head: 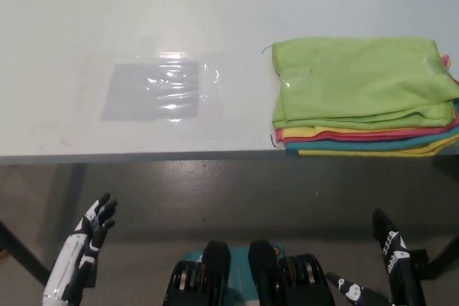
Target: A stack of folded microfibre clothes with a single fold is kept infront of the robot. the robot uses its right hand to grab one end of the clothes and pulla it away from the other end to unfold
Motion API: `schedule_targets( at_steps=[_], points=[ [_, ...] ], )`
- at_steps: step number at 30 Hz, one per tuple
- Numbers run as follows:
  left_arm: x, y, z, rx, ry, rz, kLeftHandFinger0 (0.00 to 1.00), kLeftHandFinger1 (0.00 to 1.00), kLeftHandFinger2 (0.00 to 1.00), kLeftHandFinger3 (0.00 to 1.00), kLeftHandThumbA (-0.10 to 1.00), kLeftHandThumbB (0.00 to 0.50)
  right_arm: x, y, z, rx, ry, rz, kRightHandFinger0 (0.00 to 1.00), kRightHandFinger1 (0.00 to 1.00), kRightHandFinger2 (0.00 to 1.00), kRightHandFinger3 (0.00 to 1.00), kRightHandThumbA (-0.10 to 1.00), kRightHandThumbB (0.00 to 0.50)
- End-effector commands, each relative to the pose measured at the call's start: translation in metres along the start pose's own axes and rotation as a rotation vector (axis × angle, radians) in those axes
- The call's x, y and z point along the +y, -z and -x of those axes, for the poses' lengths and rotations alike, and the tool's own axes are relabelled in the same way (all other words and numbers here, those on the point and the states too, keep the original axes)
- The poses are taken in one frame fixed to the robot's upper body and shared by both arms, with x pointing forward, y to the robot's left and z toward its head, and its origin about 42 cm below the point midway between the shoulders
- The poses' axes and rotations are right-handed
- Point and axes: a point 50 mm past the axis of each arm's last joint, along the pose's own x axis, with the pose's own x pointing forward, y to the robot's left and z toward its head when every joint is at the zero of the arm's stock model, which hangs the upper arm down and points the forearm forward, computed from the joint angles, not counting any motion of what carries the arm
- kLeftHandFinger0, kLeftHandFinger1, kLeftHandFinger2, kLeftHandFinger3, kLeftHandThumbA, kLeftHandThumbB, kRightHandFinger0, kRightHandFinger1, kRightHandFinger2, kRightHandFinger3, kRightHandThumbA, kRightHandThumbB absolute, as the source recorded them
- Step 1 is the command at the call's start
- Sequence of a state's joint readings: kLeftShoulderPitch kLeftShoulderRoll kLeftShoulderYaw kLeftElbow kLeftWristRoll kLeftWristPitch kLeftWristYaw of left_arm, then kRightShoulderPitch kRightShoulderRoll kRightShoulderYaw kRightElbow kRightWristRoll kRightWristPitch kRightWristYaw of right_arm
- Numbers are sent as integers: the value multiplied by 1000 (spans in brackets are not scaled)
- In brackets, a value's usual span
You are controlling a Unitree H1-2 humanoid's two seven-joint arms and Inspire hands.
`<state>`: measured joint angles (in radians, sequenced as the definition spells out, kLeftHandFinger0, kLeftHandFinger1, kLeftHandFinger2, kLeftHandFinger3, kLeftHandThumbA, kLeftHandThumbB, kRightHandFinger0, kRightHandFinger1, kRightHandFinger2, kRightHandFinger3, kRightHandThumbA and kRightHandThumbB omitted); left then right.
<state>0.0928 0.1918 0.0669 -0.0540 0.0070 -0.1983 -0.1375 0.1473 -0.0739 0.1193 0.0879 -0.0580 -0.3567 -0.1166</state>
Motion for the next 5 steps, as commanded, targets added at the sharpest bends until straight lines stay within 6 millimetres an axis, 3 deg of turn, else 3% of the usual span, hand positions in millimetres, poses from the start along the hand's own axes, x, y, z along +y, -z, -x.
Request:
schedule_targets(
  at_steps=[1,5],
  points=[
    [6,-6,-11,-25,-15,25,1000,1000,1000,1000,949,397,1,-13,-3,-68,-4,1,1000,1000,1000,1000,1000,348],
    [8,-9,-16,-30,-10,28,1000,1000,1000,1000,936,379,4,-16,-4,-79,-8,11,1000,1000,1000,1000,1000,327]
  ],
)
